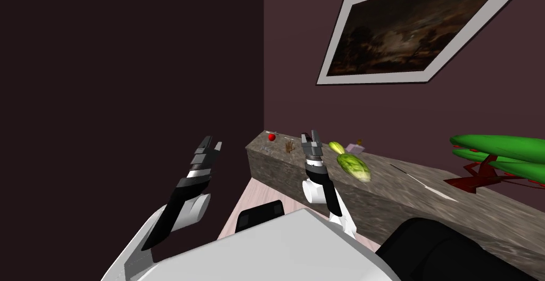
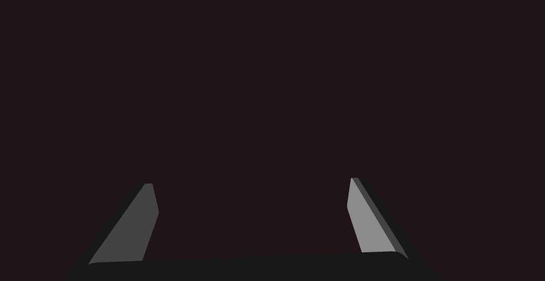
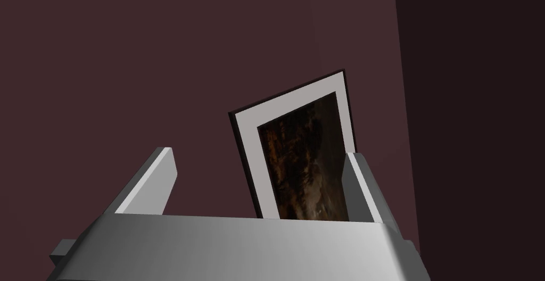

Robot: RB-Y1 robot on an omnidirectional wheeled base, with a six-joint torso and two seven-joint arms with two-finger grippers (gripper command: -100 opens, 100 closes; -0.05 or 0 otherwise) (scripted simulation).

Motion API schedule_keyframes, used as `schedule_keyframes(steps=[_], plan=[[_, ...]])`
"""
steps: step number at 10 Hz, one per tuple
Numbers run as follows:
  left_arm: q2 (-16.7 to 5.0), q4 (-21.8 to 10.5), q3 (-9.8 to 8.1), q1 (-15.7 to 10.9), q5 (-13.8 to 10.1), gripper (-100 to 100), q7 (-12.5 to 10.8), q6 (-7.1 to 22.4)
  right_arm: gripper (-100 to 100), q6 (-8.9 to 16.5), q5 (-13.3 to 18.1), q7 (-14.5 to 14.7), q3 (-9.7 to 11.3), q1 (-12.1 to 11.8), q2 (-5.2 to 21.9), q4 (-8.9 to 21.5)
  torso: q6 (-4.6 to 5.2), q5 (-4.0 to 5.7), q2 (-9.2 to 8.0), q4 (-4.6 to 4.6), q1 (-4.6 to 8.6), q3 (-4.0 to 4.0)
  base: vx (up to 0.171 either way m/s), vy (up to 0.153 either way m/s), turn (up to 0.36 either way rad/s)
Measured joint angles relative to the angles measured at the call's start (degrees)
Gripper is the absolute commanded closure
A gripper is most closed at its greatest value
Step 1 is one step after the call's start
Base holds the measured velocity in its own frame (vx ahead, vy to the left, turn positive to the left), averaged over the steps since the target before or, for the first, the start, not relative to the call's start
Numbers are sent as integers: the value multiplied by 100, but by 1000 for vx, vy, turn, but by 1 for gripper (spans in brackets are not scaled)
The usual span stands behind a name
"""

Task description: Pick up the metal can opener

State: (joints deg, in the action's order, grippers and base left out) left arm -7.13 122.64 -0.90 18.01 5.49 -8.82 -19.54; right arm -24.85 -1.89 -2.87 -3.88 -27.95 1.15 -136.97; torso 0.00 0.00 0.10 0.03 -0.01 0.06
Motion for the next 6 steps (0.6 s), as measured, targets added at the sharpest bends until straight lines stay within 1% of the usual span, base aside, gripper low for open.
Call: schedule_keyframes(steps=[1,2,4,5,6], plan=[[-30,-123,-11,-136,24,-100,15,109,0,0,0,0,0,0,0,0,0,0,-1,0,-1,-1,11,1,11],[-47,-125,-11,-188,38,-100,22,220,0,0,0,0,0,0,0,0,0,0,-3,-1,0,-2,12,0,28],[-66,-232,0,-389,89,-100,59,462,0,0,0,0,0,0,0,0,0,0,-4,-1,1,-2,11,0,19],[-87,-302,-4,-537,114,-100,74,611,0,0,0,0,0,0,0,0,0,0,-3,-1,1,-2,10,0,10],[-111,-346,-17,-606,120,-100,77,729,0,0,0,0,0,0,0,0,-1,0,-4,-1,0,-2,14,-2,22]])
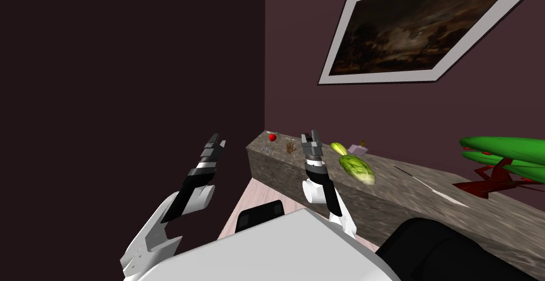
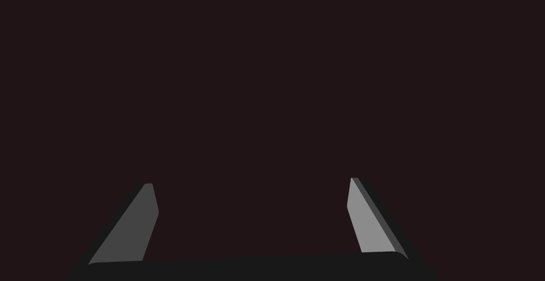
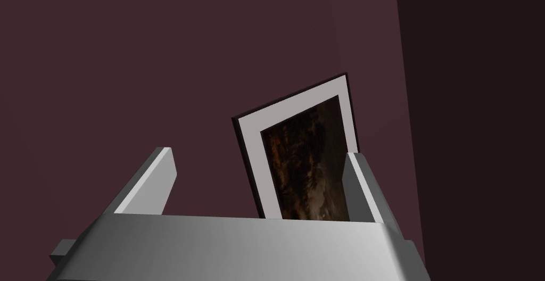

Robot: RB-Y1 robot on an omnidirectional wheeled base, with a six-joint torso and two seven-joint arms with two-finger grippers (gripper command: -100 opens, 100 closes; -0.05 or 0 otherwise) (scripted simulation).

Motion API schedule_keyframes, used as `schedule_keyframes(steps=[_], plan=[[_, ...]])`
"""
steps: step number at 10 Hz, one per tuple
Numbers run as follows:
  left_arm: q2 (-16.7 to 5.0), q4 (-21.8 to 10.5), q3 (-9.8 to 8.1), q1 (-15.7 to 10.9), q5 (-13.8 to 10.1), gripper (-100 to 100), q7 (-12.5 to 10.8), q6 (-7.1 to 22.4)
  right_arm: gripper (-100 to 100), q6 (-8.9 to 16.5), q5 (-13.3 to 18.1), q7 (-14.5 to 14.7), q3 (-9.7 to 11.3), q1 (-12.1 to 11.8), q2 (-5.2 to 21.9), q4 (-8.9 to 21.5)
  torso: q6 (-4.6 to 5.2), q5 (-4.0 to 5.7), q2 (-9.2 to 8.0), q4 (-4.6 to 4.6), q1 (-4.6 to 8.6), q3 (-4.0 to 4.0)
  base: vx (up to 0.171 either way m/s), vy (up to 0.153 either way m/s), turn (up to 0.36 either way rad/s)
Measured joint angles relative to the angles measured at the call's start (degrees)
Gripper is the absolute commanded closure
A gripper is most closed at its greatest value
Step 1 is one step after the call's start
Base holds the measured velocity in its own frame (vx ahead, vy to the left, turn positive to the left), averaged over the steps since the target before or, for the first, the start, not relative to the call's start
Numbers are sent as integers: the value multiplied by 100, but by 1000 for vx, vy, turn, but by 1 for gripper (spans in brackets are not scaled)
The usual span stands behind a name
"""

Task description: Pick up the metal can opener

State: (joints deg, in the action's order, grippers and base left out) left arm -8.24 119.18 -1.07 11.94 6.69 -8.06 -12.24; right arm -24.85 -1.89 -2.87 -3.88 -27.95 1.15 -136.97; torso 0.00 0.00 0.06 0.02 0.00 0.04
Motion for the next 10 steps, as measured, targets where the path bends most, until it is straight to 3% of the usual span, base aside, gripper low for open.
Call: schedule_keyframes(steps=[10], plan=[[-110,-853,-17,-1258,145,-100,182,1544,0,0,0,0,0,0,0,0,0,1,0,0,6,0,11,-11,5]])
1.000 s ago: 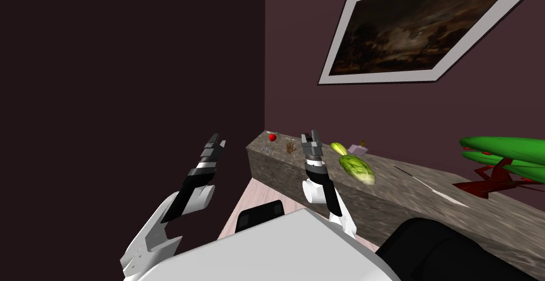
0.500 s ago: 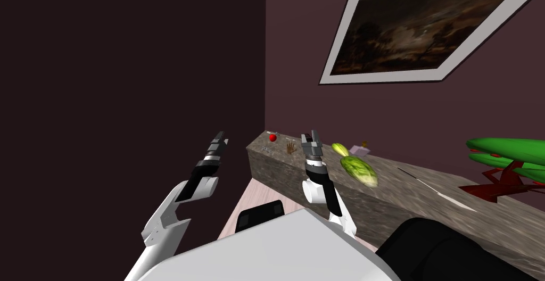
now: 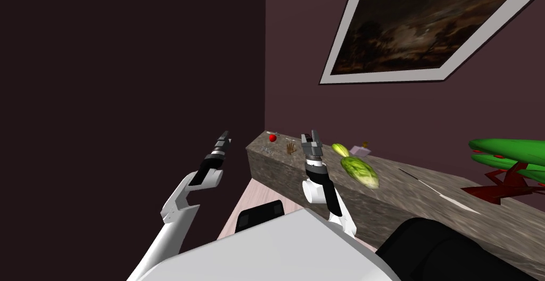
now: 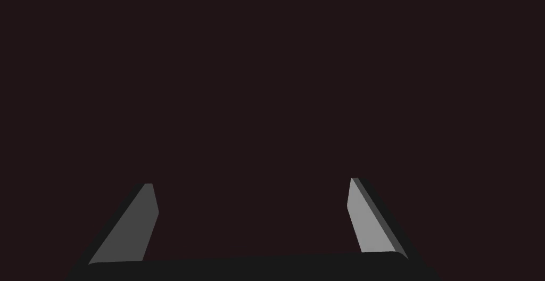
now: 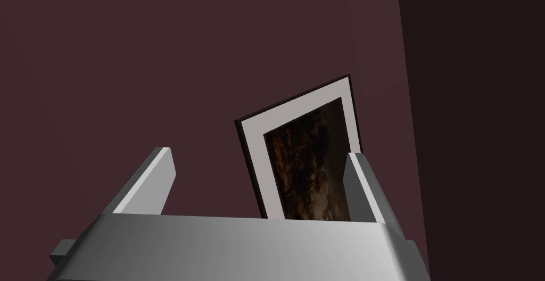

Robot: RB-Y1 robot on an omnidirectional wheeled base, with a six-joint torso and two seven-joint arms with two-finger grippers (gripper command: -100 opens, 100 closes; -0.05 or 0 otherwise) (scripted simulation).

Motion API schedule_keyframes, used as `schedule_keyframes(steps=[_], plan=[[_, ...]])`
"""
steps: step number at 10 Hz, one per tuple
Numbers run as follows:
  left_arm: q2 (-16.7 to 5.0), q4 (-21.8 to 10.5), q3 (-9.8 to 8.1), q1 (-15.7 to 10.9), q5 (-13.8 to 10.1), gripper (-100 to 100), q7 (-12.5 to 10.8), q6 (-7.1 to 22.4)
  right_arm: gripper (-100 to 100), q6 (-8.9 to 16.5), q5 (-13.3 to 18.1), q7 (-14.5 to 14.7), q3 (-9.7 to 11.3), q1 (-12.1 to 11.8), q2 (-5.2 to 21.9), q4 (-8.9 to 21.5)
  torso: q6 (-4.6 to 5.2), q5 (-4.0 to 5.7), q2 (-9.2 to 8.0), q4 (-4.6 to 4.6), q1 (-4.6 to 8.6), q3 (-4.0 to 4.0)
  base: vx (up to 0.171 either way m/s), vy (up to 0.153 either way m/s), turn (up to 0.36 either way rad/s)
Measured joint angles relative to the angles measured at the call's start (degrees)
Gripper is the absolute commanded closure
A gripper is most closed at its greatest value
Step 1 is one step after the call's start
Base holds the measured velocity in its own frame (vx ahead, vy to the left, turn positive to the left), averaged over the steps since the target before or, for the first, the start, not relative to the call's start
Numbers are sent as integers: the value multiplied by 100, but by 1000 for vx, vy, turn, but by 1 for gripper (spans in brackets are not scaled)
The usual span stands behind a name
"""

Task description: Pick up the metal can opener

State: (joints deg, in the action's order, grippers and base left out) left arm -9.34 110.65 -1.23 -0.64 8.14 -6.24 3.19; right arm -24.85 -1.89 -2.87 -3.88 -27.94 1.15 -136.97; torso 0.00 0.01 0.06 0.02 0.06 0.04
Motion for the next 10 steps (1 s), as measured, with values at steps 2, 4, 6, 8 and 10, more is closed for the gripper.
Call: schedule_keyframes(steps=[2,4,6,8,10], plan=[[-53,-213,-8,-228,-10,-100,33,301,0,0,0,0,0,0,0,0,-1,0,-1,0,0,-1,8,-19,-8],[-49,-460,-6,-479,3,-100,85,601,0,0,0,0,0,0,0,0,-1,1,-1,0,2,-1,8,-26,-17],[-60,-702,-1,-734,2,-100,140,918,0,0,0,0,0,0,0,0,-1,1,-2,0,5,-1,4,-19,-4],[-74,-929,-9,-981,-7,-100,168,1170,0,0,0,0,0,0,0,0,1,0,-3,-1,3,-2,3,-23,-24],[-90,-1234,-14,-1243,-23,-100,220,1437,0,0,0,0,0,0,0,0,1,2,-2,0,8,-1,4,-35,-28]])
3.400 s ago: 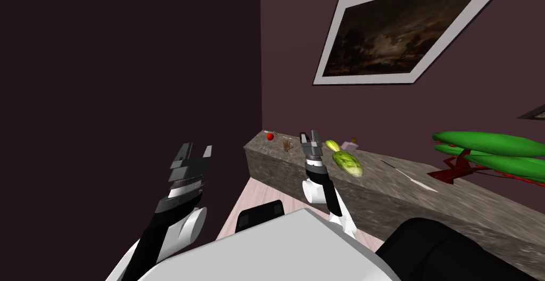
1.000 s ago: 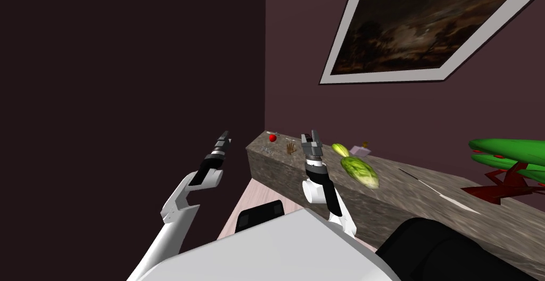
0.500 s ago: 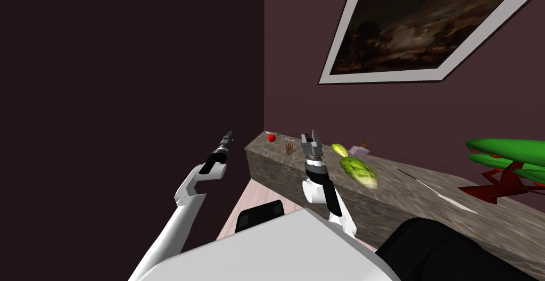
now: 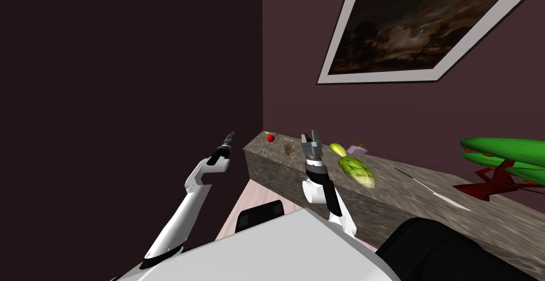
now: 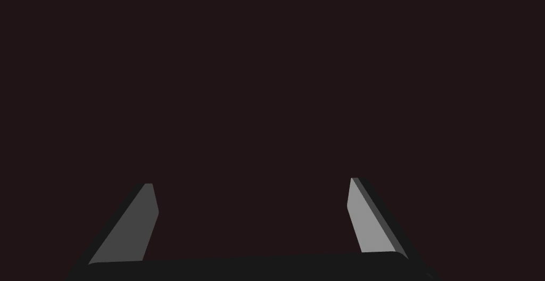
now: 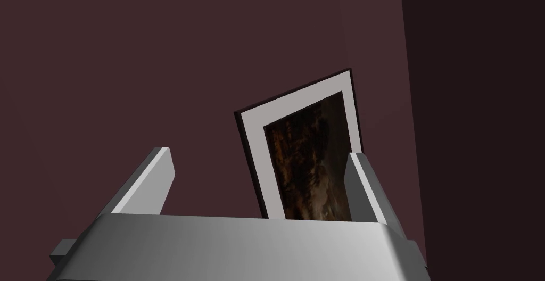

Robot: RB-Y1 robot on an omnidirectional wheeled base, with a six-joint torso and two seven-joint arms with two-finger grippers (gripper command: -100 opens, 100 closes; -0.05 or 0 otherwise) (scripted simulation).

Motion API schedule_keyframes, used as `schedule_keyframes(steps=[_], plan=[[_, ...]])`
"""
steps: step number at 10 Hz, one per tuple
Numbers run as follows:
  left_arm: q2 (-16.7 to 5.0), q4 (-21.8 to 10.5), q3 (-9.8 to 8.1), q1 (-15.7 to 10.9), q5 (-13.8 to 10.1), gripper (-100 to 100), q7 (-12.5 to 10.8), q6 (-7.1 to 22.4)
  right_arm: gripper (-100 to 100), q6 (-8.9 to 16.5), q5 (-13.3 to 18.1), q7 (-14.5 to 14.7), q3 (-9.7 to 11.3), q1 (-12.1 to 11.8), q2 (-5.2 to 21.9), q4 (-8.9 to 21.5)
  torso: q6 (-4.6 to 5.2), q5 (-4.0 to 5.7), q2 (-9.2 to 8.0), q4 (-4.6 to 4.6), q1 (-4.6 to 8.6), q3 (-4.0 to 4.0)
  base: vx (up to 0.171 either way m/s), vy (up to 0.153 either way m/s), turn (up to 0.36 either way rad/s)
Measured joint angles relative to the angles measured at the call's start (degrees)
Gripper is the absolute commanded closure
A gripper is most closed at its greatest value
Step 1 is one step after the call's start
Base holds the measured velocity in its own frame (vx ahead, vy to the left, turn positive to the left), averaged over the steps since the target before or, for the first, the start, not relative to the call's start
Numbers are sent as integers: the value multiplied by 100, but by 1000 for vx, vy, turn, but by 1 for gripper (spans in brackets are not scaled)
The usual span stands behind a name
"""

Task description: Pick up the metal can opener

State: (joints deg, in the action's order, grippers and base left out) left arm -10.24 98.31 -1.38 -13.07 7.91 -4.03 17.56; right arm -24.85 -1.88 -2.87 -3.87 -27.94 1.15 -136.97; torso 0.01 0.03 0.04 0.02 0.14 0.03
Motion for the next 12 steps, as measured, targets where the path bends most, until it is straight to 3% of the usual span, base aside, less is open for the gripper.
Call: schedule_keyframes(steps=[4,9,12], plan=[[-43,-328,18,-371,-58,-100,78,590,0,0,0,0,0,0,0,0,-2,0,-4,-1,-2,-2,-2,-30,-29],[-73,-1070,34,-1061,-166,-100,240,1417,0,0,0,0,0,0,0,0,-1,2,-3,-1,6,-2,0,-43,-38],[-67,-1647,30,-1427,-191,-100,292,1747,0,0,0,0,0,0,0,0,-1,0,-4,-1,-2,-2,-1,-26,-40]])
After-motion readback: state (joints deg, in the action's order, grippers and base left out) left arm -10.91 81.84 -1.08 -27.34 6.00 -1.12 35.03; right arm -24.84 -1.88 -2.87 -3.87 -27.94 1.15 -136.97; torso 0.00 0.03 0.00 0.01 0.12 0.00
